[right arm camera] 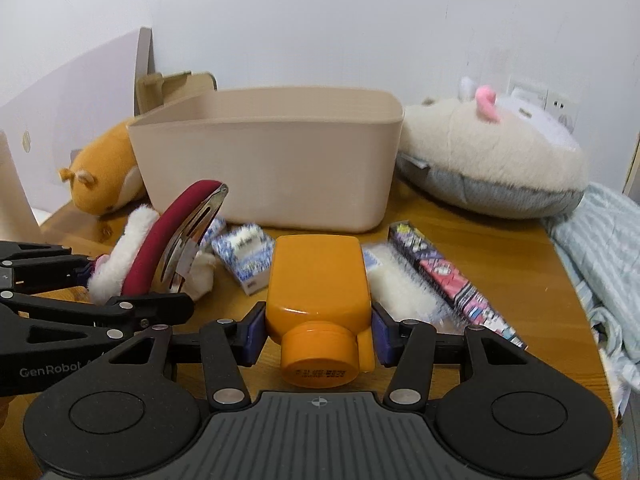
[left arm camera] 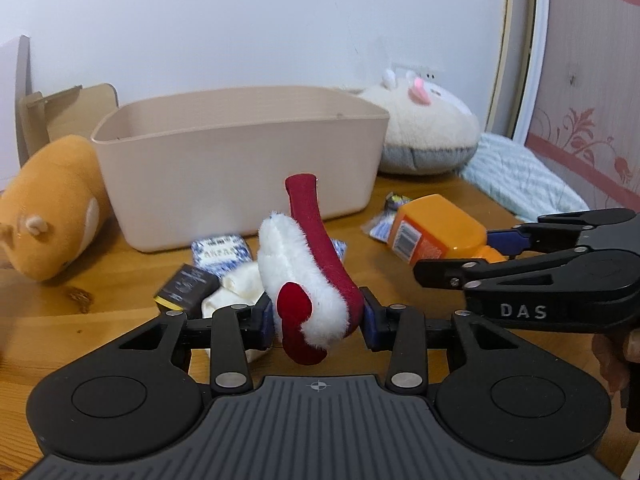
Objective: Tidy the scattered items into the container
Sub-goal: 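Lift and carry orange bottle and red-white plush over the container with both tools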
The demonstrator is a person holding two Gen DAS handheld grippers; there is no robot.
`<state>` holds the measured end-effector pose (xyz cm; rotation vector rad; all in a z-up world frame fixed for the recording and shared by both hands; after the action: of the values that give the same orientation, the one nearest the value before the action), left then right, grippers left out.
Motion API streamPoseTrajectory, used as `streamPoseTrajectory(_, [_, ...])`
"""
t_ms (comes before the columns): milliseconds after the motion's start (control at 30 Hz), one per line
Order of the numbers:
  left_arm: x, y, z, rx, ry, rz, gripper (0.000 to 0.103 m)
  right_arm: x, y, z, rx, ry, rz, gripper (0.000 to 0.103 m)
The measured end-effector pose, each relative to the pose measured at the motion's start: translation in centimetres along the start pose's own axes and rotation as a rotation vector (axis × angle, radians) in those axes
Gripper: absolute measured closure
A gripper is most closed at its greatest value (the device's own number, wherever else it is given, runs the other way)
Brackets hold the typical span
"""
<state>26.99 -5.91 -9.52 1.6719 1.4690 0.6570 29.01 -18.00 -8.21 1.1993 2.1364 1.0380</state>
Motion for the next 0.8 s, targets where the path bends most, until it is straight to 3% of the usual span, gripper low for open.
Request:
streamPoseTrajectory(400, [2.3, 5.4, -2.4, -0.105, 0.027, -0.038, 0.061, 0.2, 5.1, -3.2, -0.111, -0.027, -0.037, 0.054])
streamPoseTrajectory(800, [5.4, 10.7, -2.9, -0.174, 0.094, -0.066, 0.061, -0.4, 11.5, -3.5, -0.189, -0.024, -0.030, 0.054])
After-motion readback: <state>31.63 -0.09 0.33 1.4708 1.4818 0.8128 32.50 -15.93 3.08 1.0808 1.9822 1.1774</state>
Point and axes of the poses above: each gripper's, at about its wrist camera, not at the fingertips, and z roughly the way its jaws point, x to its left, y to its top, the point moved 6 cm from there along z, roughly the way its jaws point, and after that the axes turned 4 degrees about -z, right-handed, at the moved point
